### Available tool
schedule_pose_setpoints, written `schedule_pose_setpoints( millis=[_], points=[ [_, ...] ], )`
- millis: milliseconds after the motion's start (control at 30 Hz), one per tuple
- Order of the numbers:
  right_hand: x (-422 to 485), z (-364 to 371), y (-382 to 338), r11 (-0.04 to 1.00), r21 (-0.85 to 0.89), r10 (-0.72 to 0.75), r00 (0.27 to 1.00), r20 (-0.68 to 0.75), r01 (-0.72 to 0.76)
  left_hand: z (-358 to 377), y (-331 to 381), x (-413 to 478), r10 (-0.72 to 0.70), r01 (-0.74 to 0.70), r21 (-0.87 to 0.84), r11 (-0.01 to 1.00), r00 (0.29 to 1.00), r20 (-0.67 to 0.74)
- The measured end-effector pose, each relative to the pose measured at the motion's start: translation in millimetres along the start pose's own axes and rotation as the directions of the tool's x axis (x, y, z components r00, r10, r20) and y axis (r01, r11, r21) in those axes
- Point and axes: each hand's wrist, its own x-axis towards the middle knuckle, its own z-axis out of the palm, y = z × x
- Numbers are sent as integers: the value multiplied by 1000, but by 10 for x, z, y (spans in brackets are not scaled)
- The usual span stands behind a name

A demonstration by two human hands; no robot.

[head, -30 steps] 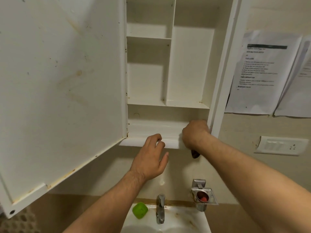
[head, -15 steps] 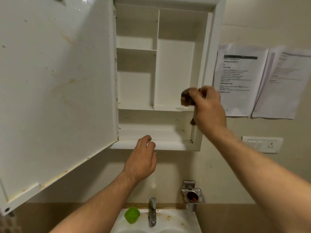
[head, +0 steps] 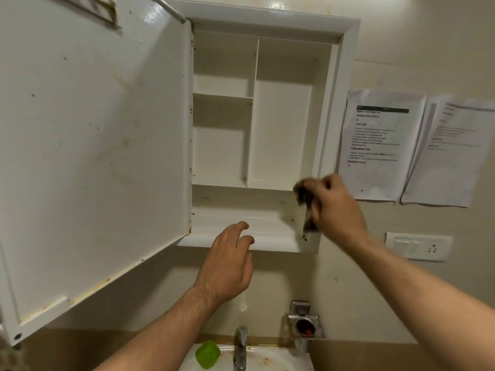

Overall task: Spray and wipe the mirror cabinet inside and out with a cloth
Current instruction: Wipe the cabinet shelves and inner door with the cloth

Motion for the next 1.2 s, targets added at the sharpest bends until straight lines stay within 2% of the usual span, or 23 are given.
schedule_pose_setpoints(
  millis=[33,100,133,200,267,367,467,567,667,733,833,900,1033,1133,1200],
  points=[
    [262,-100,28,995,101,14,993,-113,-3,8,28,31,0,0,-3,1000,1000,-4],
    [731,-272,113,996,94,23,958,-287,4,32,99,109,7,-7,-9,1000,1000,-11],
    [871,-312,153,998,56,7,951,-309,11,51,141,156,10,-11,-11,1000,1000,-17],
    [883,-237,236,990,132,3,948,-319,42,73,191,237,11,-11,-13,1000,999,-36],
    [508,45,333,995,26,-91,959,-267,101,95,241,313,1,-1,-8,1000,999,-48],
    [-418,612,447,950,-117,-300,950,-89,289,101,297,444,10,-9,16,1000,998,-59],
    [-755,730,614,902,-120,-412,910,51,415,86,357,616,15,-12,42,999,998,-64],
    [-191,364,720,881,-86,-469,882,-48,465,60,421,834,30,-26,72,997,998,-55],
    [783,-180,753,917,-120,-397,888,-232,379,14,501,1115,27,-18,108,994,996,-82],
    [1244,-393,752,941,-138,-335,906,-259,308,-21,564,1281,6,5,104,995,994,-105],
    [1104,-195,810,904,-171,-425,864,-268,392,-36,634,1421,-50,61,62,996,986,-157],
    [545,135,892,859,-116,-512,836,-199,498,-2,670,1407,-68,79,64,995,984,-166],
    [-703,730,1063,764,-122,-630,773,71,634,123,724,1273,-54,63,117,991,995,-79],
    [-847,745,1007,748,-109,-628,751,203,655,188,758,1203,-28,27,163,986,1000,6],
    [-610,558,958,733,-106,-646,737,198,672,183,754,1222,10,-15,164,986,999,34]
  ],
)
